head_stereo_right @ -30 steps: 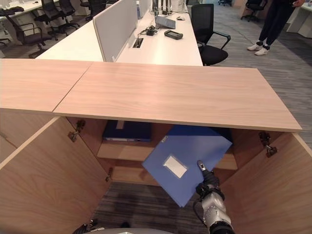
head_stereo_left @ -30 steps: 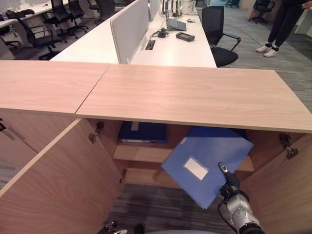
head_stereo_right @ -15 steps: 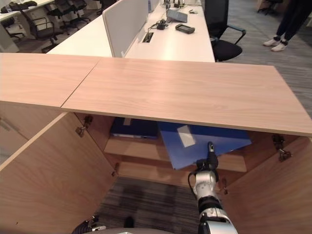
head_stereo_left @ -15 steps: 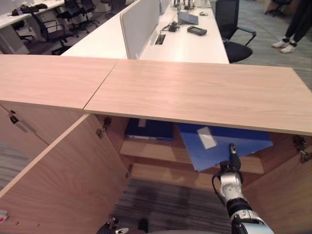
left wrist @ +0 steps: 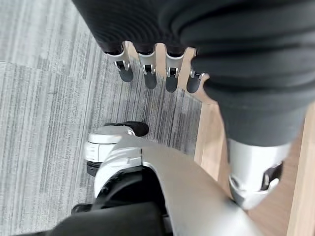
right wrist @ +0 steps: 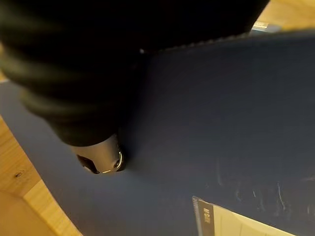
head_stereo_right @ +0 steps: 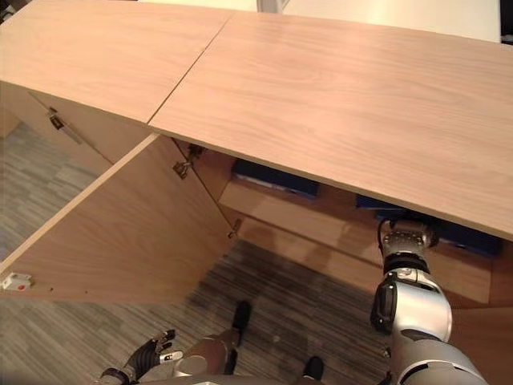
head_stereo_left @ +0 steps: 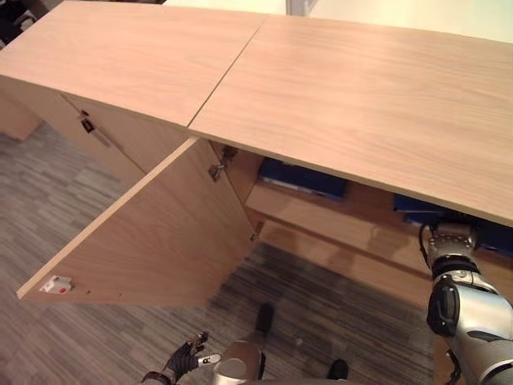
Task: Put the empty folder in the office cabinet
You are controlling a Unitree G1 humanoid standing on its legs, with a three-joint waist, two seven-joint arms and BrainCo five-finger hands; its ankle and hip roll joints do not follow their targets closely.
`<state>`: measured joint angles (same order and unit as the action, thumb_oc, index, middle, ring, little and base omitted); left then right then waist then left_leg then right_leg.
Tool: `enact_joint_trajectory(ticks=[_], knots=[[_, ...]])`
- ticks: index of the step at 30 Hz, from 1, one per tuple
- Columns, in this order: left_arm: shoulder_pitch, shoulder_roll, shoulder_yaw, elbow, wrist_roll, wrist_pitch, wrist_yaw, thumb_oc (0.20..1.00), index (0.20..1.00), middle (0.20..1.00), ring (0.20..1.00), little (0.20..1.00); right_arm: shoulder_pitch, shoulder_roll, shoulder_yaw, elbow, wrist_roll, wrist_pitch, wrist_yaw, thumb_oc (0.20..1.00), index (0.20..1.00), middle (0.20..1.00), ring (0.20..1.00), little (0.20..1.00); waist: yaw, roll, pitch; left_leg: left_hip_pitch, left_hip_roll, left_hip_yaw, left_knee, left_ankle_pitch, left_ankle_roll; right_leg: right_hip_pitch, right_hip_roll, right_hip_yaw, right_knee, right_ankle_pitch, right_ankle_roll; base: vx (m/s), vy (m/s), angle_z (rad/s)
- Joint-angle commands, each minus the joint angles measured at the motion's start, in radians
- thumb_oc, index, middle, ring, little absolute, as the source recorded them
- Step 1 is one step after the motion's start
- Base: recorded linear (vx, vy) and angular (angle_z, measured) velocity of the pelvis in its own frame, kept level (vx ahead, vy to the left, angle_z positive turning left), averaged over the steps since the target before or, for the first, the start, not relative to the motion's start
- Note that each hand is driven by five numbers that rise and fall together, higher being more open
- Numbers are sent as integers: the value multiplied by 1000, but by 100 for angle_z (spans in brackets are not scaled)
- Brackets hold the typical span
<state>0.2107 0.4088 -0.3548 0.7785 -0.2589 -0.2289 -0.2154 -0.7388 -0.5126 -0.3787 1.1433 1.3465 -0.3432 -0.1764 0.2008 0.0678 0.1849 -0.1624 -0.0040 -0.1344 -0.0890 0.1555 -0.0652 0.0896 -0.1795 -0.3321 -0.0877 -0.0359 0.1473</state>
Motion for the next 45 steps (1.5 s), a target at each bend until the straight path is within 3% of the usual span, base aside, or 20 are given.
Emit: enact_joint_trajectory(ticks=[1, 2, 3, 4, 5, 7, 9, 10, 15, 20, 25, 30, 34, 36, 40, 42, 45], knots=[[-44, 23, -21, -16, -11, -26, 3, 1000, 1000, 1000, 1000, 1000, -102, -53, 46, -27, -7, -33, 28, 200, 200, 200, 200, 200, 10, 13, 3, 92, 9, 0, 91, -231, 34, -219, -95, 33, 349, 46, 114, -15, 88, -9], [-45, 21, -20, -16, -11, -26, 3, 1000, 1000, 1000, 1000, 1000, -105, -54, 48, -25, -7, -33, 28, 200, 200, 200, 200, 200, 14, 11, 1, 88, 7, 5, 91, -231, 34, -233, -99, 41, 362, 41, 113, -31, 106, -23], [-49, 26, -26, -23, -14, -29, 9, 1000, 1000, 1000, 1000, 1000, -132, -71, 57, -17, -11, -28, 29, 200, 200, 200, 200, 200, 9, 45, 14, 97, 36, 3, 90, -227, 33, -297, -94, 43, 482, 80, 114, 27, 47, -29], [-45, 26, -29, -30, -15, -34, 7, 1000, 1000, 1000, 1000, 1000, -135, -82, 55, -10, -12, -27, 30, 200, 200, 200, 200, 200, 11, 53, 19, 101, 39, 4, 90, -230, 30, -316, -104, 44, 496, 81, 114, 157, -34, -31], [-37, 31, -36, -48, -13, -37, 5, 1000, 1000, 1000, 1000, 1000, -136, -108, 55, 2, -8, -23, 32, 200, 200, 200, 200, 200, 21, 49, 24, 122, 26, 2, 88, -251, 19, -333, -149, 28, 431, 71, 114, 173, -81, -18], [-35, 39, -38, -52, -10, -35, 2, 1000, 1000, 1000, 1000, 1000, -129, -124, 51, 10, -7, -20, 32, 200, 200, 200, 200, 200, 22, 47, 26, 137, 19, -3, 87, -261, 16, -314, -162, 5, 376, 75, 114, 169, -124, -2], [-30, 53, -38, -56, -7, -33, -6, 1000, 1000, 1000, 1000, 1000, -106, -152, 43, 29, -14, -22, 22, 200, 200, 200, 200, 200, 17, 41, 29, 167, 18, -10, 83, -284, -2, -319, -193, -34, 253, 113, 114, 246, -245, 16], [-24, 61, -36, -58, 2, -37, -7, 1000, 1000, 1000, 1000, 1000, -67, -175, 9, 39, 8, -30, 20, 200, 200, 200, 200, 200, 6, 48, 23, 183, 28, -32, 92, -299, -17, -303, -200, -17, 181, 154, 114, 221, -213, 23], [-16, 48, -31, -43, 8, -37, 6, 1000, 1000, 1000, 1000, 1000, -19, -186, -10, 36, 18, -35, 15, 200, 200, 200, 200, 200, -16, 46, 1, 201, 27, -26, 116, -328, -33, -276, -189, 38, 123, 200, 114, 144, -123, 52], [13, 10, -37, -30, 3, -37, 5, 1000, 1000, 1000, 1000, 1000, 11, -197, -25, 50, 30, -44, 13, 200, 200, 200, 200, 200, -52, 83, -31, 208, 60, -20, 125, -327, -54, -250, -148, 40, 81, 172, 114, 63, -118, -25], [28, -9, -48, -51, -15, -29, -13, 1000, 1000, 1000, 1000, 1000, 16, -213, -18, 42, 26, -52, 14, 200, 200, 200, 200, 200, -82, 131, -36, 192, 102, -5, 156, -271, -89, -219, -99, 41, 42, 121, 92, 18, -121, -5], [35, -19, -46, -80, -53, -30, -22, 1000, 1000, 1000, 1000, 1000, -5, -247, -12, 41, 26, -66, 10, 200, 200, 200, 200, 200, -90, 163, -5, 120, 117, 4, 296, -150, -141, -175, -72, 38, 11, 86, 58, -23, -99, 2], [47, -9, -48, -109, -62, -27, -36, 1000, 1000, 1000, 1000, 1000, -13, -273, -7, 64, 25, -66, 1, 200, 200, 200, 200, 200, -89, 164, 16, 67, 109, 2, 376, -126, -140, -159, -71, 34, 10, 65, 44, -22, -55, 4], [48, -8, -45, -115, -67, -20, -39, 1000, 1000, 1000, 1000, 1000, -10, -271, -2, 69, 18, -60, -2, 200, 200, 200, 200, 200, -87, 164, 20, 55, 100, -9, 355, -143, -130, -158, -64, 42, 10, 59, 44, 57, 20, -8], [40, -7, -51, -106, -71, -16, -34, 1000, 1000, 1000, 1000, 1000, -28, -234, 22, 76, -4, -52, -9, 200, 200, 200, 200, 200, -73, 149, 12, 51, 49, -75, 234, -238, -102, -171, -41, 94, 9, 51, 49, 100, 11, -26], [31, -3, -60, -99, -73, -17, -30, 1000, 1000, 1000, 1000, 1000, -38, -211, 33, 80, -6, -46, -7, 200, 200, 200, 200, 200, -71, 142, 13, 30, 30, -96, 212, -242, -95, -171, -33, 116, 10, 49, 50, 95, 39, -30], [12, 3, -73, -93, -69, -17, -21, 1000, 1000, 1000, 1000, 1000, -53, -183, 43, 78, -3, -44, -9, 200, 200, 200, 200, 200, -77, 139, 12, 36, 35, -61, 180, -243, -78, -169, -26, 133, 14, 50, 51, 46, 69, -31]])
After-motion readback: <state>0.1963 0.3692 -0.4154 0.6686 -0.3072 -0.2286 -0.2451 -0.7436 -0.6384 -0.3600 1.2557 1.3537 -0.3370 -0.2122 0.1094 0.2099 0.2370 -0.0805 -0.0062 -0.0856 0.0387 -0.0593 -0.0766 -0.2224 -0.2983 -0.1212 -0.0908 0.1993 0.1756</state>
